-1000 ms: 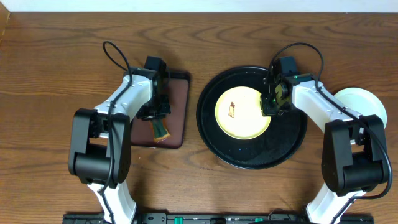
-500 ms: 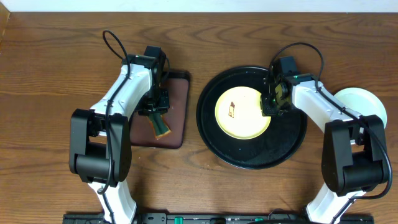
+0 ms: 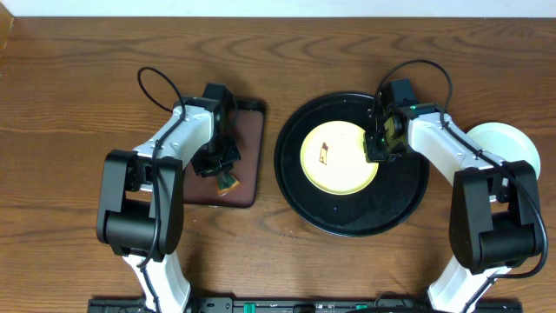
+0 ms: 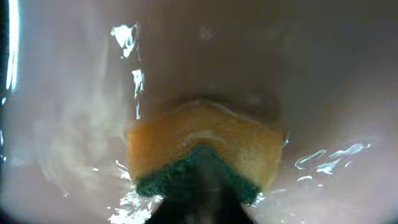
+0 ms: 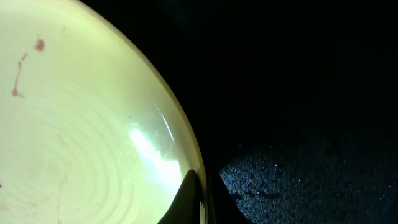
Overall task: Clean dirty plates on tray and stack at the side
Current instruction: 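Move the sponge onto the yellow plate with the left gripper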
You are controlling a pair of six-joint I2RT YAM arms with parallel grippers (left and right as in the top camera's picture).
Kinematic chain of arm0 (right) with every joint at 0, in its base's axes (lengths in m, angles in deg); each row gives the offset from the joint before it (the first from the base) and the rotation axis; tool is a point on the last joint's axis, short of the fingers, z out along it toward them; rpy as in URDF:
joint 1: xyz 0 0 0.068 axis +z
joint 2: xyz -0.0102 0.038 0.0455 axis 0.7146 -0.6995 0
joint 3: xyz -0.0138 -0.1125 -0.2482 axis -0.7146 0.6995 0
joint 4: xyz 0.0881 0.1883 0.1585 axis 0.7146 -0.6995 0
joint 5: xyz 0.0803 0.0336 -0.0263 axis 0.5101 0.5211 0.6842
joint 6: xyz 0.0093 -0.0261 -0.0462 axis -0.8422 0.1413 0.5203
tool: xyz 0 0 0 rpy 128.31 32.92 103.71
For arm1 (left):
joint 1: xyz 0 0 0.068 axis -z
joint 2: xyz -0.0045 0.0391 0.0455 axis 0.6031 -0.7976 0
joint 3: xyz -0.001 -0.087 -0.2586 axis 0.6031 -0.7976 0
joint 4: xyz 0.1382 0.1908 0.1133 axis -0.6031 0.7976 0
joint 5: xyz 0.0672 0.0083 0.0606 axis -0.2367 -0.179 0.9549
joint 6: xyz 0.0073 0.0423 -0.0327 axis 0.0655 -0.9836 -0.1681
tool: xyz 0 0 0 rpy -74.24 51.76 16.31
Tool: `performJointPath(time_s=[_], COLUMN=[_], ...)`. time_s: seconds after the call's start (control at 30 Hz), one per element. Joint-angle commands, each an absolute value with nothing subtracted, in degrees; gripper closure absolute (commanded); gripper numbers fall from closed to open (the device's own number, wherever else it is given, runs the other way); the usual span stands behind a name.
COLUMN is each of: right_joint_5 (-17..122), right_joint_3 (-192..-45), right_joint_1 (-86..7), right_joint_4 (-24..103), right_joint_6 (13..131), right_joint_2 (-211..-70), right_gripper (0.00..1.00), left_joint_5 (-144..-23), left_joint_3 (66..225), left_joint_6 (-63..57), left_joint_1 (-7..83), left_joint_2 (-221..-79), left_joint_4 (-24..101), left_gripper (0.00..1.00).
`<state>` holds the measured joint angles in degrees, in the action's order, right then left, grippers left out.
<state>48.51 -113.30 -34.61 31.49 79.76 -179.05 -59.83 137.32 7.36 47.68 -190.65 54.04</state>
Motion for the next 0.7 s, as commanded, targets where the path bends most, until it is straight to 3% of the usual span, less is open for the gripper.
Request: performJointPath(time_s=[0.0, 0.33, 0.67], right_joint_5=[47.8, 47.8, 47.8], right_joint_3=[-113.0, -113.0, -113.0], right_joint_1=[-35.0, -35.0, -35.0], right_joint_4=[30.9, 30.9, 30.9], right_joint_6=[79.1, 79.1, 79.1], right_joint_2=[-178.9, -178.9, -178.9], right_gripper=[0.99, 0.99, 0.99], left_joint_5=[-61.5, -58.7, -57.4], left_joint_3=[136.0, 151.1, 152.3], left_joint_6=[5.9, -5.7, -5.7], left_joint_1=[47.5, 47.5, 47.5], left_joint_2=[-191.0, -188.1, -182.9], left_joint_4=[54.9, 70.9, 71.9], left_gripper=[0.92, 0.93, 0.93])
